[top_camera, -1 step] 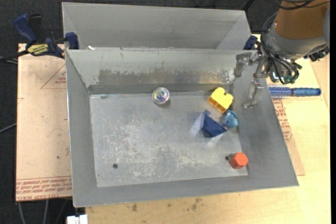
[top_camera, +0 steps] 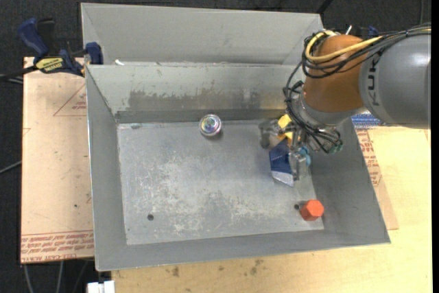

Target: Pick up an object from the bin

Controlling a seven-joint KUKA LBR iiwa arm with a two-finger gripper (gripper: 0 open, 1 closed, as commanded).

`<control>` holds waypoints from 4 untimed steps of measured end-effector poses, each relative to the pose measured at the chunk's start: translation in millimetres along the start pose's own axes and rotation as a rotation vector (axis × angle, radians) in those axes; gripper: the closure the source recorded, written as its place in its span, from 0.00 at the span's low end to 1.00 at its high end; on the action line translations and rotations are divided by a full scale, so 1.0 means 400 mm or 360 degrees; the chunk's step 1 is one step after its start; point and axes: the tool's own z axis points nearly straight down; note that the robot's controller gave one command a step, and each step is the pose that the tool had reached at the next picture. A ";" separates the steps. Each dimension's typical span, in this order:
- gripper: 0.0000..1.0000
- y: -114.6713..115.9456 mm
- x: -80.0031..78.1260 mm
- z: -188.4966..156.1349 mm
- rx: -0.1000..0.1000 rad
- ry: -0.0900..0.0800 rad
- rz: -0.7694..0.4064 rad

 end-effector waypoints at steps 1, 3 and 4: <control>0.00 0.044 -0.019 -0.087 0.0008 -0.0014 -0.0098; 0.00 -0.010 0.052 -0.002 0.0002 -0.0002 0.0281; 0.00 -0.008 0.049 -0.002 0.0001 -0.0005 0.0278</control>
Offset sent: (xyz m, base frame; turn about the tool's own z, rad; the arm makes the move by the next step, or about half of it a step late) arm -0.0012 0.0177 0.0333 -0.0636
